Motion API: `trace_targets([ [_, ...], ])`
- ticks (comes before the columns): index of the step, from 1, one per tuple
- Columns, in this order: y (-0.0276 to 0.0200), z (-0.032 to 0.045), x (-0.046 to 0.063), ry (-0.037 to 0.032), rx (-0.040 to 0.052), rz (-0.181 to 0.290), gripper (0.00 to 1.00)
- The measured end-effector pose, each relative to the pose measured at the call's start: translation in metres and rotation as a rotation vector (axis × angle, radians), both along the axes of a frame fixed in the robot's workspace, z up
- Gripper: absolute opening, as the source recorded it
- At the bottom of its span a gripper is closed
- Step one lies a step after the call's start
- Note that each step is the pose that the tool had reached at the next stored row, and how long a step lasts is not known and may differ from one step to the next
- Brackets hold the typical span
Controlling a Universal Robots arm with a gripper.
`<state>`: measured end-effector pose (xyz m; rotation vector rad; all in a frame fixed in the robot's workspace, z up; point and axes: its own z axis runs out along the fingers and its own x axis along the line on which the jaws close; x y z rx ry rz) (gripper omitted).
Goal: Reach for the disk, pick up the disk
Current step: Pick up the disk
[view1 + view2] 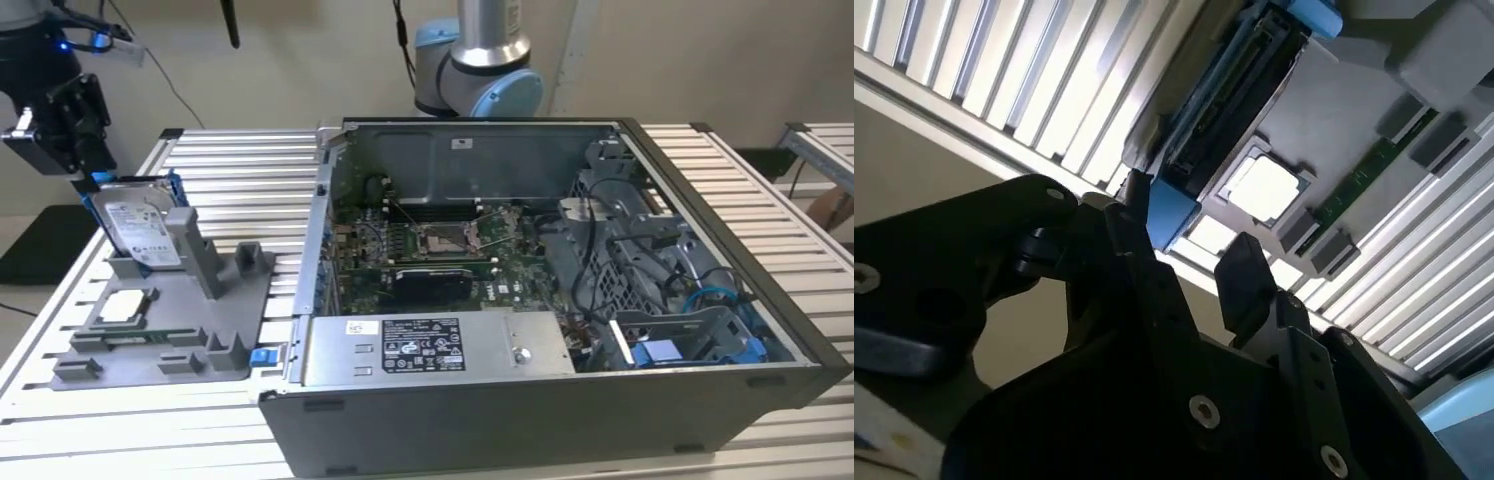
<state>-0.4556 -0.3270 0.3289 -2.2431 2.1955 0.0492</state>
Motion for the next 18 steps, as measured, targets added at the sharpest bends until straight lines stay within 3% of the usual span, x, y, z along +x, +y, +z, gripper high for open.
trace_targets([
  [18, 0.0003, -0.0329, 0.000, -0.0001, 0.0000, 0.004, 1.00],
])
